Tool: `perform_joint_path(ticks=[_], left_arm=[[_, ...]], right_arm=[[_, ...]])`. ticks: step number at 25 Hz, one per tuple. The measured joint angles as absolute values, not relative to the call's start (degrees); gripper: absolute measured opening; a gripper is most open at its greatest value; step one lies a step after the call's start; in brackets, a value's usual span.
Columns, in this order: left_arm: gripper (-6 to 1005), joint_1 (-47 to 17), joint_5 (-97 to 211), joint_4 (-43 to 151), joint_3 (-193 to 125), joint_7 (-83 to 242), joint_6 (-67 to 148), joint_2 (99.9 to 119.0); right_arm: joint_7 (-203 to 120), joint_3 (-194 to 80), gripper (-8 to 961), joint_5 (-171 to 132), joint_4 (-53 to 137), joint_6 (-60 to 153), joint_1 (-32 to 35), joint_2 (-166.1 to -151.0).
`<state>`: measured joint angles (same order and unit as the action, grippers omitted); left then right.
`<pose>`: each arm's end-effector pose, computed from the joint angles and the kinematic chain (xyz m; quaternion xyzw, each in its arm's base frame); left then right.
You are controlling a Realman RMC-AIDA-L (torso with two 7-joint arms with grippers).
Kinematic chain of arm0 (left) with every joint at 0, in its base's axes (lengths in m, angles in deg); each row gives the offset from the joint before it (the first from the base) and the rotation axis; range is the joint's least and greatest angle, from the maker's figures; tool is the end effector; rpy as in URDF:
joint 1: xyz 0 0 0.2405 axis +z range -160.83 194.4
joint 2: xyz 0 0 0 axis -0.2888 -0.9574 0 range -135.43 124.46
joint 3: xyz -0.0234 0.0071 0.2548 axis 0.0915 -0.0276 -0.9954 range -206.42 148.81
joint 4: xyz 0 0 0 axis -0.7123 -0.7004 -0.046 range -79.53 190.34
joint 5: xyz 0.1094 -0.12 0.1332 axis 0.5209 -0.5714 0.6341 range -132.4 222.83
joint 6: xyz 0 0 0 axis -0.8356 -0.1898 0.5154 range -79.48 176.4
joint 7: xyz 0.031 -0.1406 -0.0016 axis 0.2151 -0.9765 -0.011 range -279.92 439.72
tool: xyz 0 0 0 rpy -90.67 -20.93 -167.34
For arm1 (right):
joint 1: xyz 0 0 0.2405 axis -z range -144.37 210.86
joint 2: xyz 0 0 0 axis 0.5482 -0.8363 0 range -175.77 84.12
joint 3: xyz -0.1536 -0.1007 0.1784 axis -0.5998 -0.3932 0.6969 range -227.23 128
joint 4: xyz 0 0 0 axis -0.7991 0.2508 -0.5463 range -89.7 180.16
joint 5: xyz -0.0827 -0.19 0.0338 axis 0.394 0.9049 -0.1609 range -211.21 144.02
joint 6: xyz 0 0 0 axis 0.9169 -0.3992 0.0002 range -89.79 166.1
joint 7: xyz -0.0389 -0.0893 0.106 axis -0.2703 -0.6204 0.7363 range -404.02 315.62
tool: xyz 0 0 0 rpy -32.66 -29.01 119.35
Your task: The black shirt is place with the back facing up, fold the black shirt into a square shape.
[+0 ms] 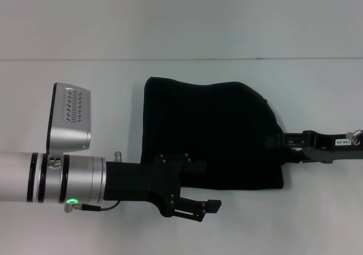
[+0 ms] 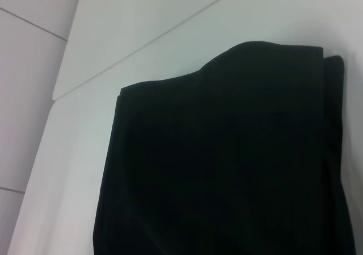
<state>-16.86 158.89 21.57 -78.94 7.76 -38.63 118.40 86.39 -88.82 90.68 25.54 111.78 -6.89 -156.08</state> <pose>-0.2209 0.3157 -0.0659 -0.9638 -0.1329 -0.2278 0.0403 0.2933 0.3722 0.0016 -0.7424 0.6417 0.1667 0.0963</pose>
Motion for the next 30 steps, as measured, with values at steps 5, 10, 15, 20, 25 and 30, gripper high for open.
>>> perform_joint_path(ticks=[5, 10, 15, 20, 25, 30], left_arm=[[907, -16.88, 158.85, 21.57, -78.90, 7.70, -38.64, 118.44], [907, -16.88, 158.85, 21.57, -78.81, 7.65, -38.69, 118.45], [907, -16.88, 158.85, 21.57, -78.86, 7.61, -38.68, 118.45], [907, -16.88, 158.85, 21.63, -78.83, 7.57, -38.63, 118.45], [907, -16.88, 158.86, 21.66, -78.81, 7.57, -38.44, 118.45], [907, -16.91, 158.86, 21.66, -78.86, 7.57, -38.29, 118.45]], right_arm=[[86.10, -88.88, 906, 90.68, 25.54, 110.35, -7.02, -156.91], [86.02, -88.90, 866, 90.66, 25.54, 108.80, -7.18, -157.55], [85.98, -88.69, 692, 90.42, 25.53, 107.38, -7.19, -157.80], [85.94, -88.22, 595, 90.08, 24.96, 107.82, -6.97, -157.88], [85.92, -87.77, 499, 90.06, 24.84, 107.99, -6.92, -157.88], [85.91, -87.67, 261, 90.04, 25.00, 107.83, -6.92, -157.88]])
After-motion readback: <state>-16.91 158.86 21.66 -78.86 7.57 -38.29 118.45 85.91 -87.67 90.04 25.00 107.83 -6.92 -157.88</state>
